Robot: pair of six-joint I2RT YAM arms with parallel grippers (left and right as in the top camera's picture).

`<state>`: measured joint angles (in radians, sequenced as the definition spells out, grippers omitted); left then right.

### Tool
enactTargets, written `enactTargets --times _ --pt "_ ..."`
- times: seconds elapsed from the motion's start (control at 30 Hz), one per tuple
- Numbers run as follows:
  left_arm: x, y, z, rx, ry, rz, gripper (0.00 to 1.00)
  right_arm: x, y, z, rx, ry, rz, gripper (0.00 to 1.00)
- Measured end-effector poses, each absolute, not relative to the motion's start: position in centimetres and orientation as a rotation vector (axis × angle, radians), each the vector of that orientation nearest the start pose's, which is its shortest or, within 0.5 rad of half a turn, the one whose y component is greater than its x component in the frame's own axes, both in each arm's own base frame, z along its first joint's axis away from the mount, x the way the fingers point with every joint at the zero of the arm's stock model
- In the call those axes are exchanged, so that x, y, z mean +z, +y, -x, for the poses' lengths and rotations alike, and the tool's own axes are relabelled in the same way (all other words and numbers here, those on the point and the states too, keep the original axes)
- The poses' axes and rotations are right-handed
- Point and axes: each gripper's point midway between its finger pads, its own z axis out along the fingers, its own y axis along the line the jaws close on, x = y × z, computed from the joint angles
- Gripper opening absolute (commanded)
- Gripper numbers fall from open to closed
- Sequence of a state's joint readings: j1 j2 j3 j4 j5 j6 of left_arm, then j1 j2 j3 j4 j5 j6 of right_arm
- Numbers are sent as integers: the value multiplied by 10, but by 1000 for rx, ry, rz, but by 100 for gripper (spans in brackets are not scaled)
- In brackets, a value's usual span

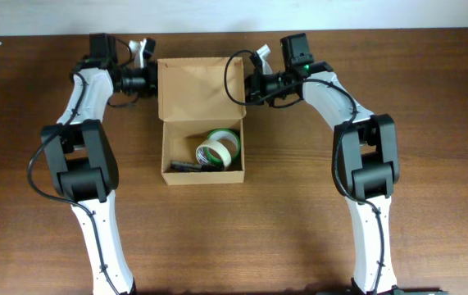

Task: Pack container

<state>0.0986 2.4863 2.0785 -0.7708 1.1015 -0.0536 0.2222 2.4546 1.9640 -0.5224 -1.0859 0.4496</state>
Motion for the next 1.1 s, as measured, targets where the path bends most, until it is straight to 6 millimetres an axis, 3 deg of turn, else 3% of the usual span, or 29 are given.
enactTargets --times 0.13,0.3,0.57,0.8,1.1 --pt "112 -103 -548 -1470 2367 -123 2 100 270 -507 1675 2492 170 4" --pt "121 -112 -539 -1507 2391 -134 2 124 271 -514 1671 2462 199 4" --pt "129 -129 -510 -1496 2480 -208 2 137 255 -491 1470 2686 160 4" --pt "150 -119 -488 -1320 2580 -274 2 160 244 -480 1189 2757 279 4" --pt "147 -103 -479 -1100 2690 -299 2 159 237 -472 970 2818 350 4"
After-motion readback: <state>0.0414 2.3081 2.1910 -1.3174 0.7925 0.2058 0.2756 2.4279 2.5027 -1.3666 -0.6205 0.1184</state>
